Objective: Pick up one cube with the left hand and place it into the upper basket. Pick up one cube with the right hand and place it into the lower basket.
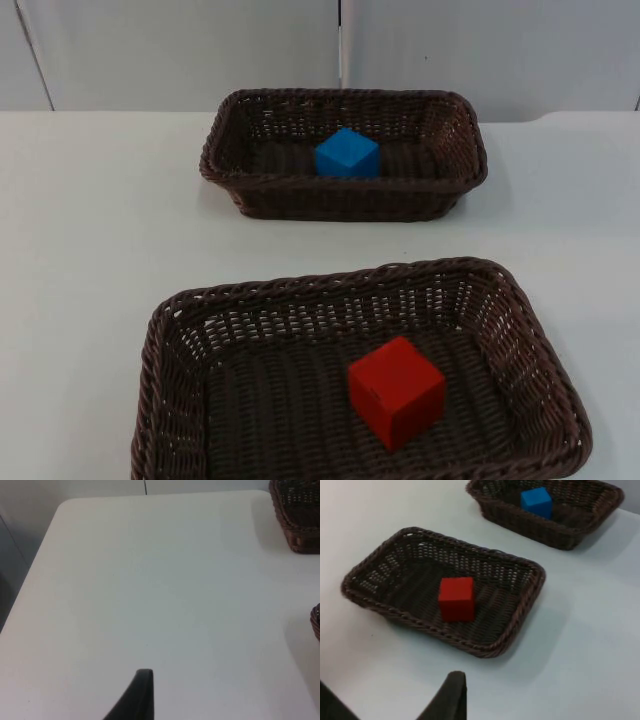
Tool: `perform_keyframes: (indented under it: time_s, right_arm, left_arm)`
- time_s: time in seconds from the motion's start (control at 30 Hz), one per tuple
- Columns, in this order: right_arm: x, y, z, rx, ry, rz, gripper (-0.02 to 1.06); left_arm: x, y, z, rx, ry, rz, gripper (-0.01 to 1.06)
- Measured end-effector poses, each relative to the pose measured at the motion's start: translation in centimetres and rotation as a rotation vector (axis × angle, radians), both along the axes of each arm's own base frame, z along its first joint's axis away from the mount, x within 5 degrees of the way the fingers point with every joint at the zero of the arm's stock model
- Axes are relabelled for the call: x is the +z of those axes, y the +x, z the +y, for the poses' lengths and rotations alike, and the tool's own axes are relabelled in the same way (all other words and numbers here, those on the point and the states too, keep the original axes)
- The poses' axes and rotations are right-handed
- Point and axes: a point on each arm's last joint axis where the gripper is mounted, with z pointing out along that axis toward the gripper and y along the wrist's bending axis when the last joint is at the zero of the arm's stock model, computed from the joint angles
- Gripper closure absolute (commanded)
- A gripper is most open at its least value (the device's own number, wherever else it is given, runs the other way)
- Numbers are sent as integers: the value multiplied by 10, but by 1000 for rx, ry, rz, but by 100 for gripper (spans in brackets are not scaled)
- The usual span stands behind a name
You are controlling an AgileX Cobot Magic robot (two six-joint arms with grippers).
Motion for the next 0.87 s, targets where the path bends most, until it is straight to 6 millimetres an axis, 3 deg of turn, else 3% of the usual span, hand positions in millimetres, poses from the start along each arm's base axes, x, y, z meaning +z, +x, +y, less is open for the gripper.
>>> perform_keyframes:
  time_s: [0.87]
  right_arm:
    - [0,-5,3,-593,0,0,-1]
  left_arm:
    - [0,0,0,0,0,0,0]
